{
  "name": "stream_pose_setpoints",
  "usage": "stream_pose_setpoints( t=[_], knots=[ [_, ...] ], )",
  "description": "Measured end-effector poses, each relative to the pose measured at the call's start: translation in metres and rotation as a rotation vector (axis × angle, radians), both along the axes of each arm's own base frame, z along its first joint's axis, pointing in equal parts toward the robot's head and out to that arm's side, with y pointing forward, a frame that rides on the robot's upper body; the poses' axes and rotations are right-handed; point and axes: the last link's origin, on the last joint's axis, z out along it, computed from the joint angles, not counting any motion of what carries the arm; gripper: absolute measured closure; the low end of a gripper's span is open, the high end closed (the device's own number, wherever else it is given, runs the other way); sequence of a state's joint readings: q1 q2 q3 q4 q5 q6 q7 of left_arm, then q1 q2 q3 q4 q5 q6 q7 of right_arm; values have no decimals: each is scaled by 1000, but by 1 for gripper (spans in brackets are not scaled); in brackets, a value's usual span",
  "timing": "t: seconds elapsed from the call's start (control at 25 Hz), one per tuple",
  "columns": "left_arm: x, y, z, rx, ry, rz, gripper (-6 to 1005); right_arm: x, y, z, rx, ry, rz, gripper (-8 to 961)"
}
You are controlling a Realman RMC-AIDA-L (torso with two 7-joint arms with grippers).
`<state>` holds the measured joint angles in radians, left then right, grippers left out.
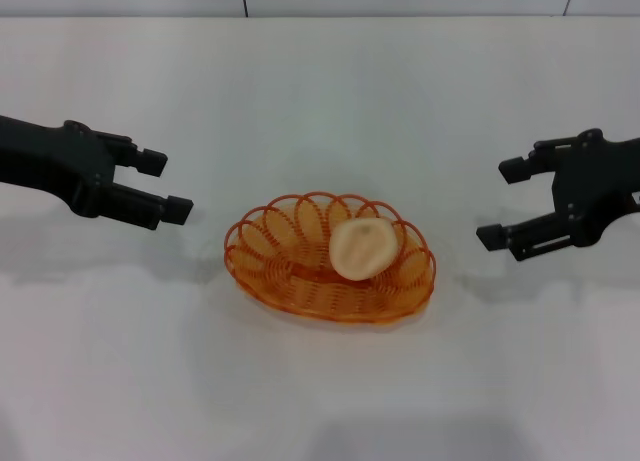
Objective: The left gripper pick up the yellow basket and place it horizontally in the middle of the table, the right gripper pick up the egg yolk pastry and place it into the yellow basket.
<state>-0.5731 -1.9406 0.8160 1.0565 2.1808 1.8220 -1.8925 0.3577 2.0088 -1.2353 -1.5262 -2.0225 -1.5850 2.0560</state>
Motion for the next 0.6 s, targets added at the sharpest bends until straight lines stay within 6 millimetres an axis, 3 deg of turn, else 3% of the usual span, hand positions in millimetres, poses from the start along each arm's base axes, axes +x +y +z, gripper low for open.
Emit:
stream_pose_setpoints(
  t=[0.6],
  knots=[
    [-4, -16, 0, -19, -59, -82, 153, 15, -5, -3, -23, -6, 30, 85]
  ],
)
